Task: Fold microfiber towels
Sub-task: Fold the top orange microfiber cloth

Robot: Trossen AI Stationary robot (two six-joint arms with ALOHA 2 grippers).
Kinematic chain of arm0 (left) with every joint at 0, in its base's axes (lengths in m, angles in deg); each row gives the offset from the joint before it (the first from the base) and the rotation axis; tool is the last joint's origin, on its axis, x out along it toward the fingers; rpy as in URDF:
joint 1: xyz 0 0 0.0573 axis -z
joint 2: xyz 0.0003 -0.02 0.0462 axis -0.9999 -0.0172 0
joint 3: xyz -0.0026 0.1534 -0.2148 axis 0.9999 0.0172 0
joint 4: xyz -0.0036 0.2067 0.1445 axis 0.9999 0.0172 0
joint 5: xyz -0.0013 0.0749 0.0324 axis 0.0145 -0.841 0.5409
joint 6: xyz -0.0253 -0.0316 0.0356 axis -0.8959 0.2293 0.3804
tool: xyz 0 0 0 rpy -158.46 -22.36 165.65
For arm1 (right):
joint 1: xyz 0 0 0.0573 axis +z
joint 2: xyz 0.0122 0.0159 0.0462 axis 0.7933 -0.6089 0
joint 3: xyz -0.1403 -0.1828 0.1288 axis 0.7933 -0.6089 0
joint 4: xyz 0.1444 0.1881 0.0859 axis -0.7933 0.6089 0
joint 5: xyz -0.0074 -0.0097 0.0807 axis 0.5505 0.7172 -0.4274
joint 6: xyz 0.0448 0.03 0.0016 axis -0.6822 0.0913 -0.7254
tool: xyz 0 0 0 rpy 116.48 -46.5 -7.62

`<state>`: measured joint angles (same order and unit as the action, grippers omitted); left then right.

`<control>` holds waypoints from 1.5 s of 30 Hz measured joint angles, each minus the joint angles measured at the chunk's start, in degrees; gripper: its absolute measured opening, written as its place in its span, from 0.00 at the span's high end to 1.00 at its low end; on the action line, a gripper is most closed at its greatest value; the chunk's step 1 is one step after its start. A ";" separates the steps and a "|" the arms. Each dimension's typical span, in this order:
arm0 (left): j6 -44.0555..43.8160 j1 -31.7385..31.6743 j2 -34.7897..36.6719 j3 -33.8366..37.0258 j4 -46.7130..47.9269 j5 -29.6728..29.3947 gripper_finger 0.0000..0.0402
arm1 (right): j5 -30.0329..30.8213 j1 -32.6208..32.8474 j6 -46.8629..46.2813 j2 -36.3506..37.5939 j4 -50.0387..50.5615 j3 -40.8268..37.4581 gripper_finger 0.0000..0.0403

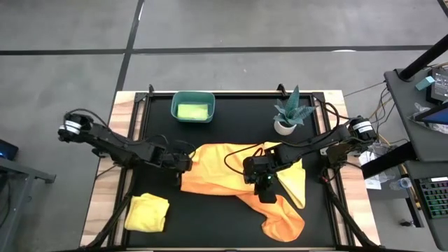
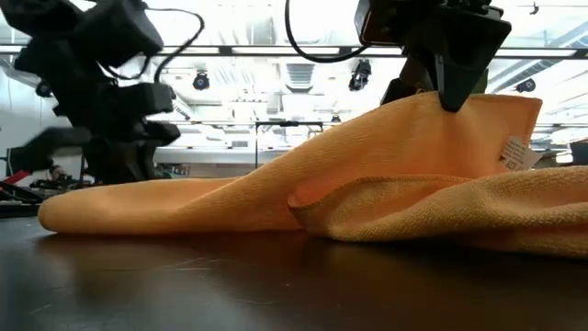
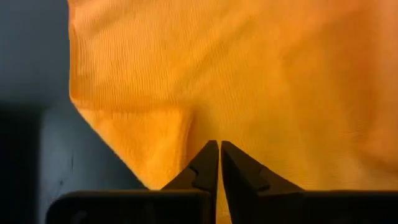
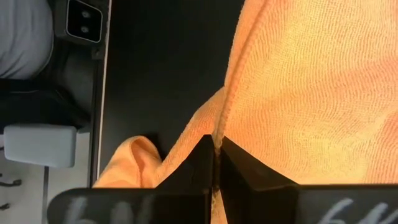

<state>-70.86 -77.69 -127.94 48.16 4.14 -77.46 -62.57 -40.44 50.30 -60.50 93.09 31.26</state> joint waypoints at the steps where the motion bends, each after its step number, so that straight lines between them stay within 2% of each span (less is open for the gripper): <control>1: -0.04 -0.15 -0.77 -0.11 -0.36 -0.78 0.98 | 0.00 -0.08 0.02 0.00 0.02 0.00 0.98; 7: 0.00 -1.69 -4.52 -0.28 -1.71 -1.53 0.98 | 0.02 -0.11 0.09 0.02 0.39 -0.02 0.98; 10: -0.04 -2.28 -5.06 -0.33 -1.72 -5.34 0.98 | 0.02 -0.11 0.04 0.02 0.75 -0.04 0.98; 13: -0.01 -2.85 -3.98 -0.18 -1.25 -8.94 0.98 | 0.02 -0.11 0.02 0.02 1.02 -0.04 0.98; 17: -0.10 -4.40 -1.32 -0.07 -0.50 -9.75 0.98 | 0.02 -0.11 0.02 0.04 1.17 -0.09 0.98; 22: -4.51 -7.08 0.93 0.08 3.59 -14.41 0.98 | 0.02 -0.11 0.07 0.07 1.23 -0.11 0.98; 25: -6.10 -7.53 1.92 -0.01 4.35 -14.58 0.98 | 0.02 -0.11 0.11 0.07 1.22 -0.11 0.98; 28: -6.05 -7.53 2.81 -0.86 4.35 -10.69 0.98 | 0.04 -0.11 0.13 0.07 1.20 -0.11 0.98; 31: -6.16 -7.57 4.25 -1.81 2.78 -0.92 0.98 | 0.04 -0.11 0.15 0.07 1.21 -0.11 0.98; 34: -6.26 -7.47 5.18 -1.84 -5.37 11.05 0.98 | 0.04 -0.09 0.21 0.07 1.19 -0.13 0.98; 37: -6.46 -7.42 5.18 -1.82 -14.64 18.32 0.95 | 0.04 -0.09 0.66 0.07 1.16 -0.13 0.98; 39: -6.18 -7.45 4.28 -1.78 -18.19 20.23 0.91 | 0.04 -0.09 1.09 0.07 1.15 -0.13 0.98; 45: -6.10 -7.42 -1.05 -1.71 -25.43 20.78 0.73 | 0.04 -0.09 2.73 0.07 1.30 -0.16 0.98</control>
<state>-76.96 -85.11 -128.99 46.45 -21.29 -56.69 -62.53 -40.53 53.03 -60.43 94.39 31.10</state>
